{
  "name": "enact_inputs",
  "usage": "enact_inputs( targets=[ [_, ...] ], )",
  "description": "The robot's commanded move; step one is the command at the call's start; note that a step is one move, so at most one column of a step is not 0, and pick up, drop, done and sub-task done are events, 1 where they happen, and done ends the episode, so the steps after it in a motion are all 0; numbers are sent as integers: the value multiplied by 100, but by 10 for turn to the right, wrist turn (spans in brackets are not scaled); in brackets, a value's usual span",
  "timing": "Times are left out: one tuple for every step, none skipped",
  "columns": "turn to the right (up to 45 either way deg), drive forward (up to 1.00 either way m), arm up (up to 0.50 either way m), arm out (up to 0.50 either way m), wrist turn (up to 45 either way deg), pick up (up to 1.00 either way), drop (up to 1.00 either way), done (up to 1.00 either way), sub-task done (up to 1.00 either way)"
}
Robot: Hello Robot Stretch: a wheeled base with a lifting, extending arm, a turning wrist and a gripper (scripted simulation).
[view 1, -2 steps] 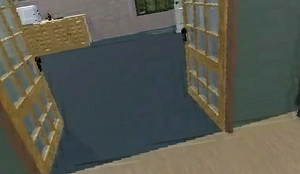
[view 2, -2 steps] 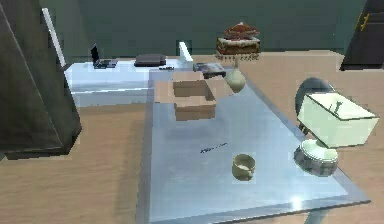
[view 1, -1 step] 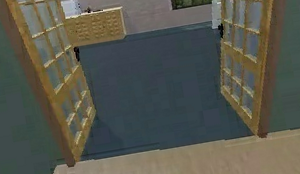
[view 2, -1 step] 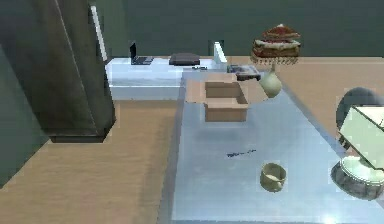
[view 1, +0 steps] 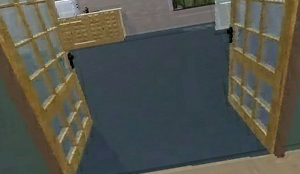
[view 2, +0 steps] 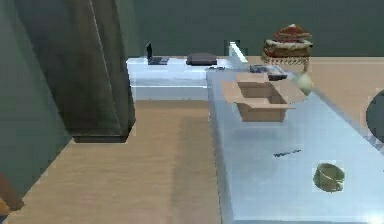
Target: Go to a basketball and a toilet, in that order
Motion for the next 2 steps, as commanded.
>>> enact_inputs(
  targets=[
    [90, 0, 0, 0, 0, 0, 0, 0, 0],
    [0, 100, 0, 0, 0, 0, 0, 0, 0]
  ],
)
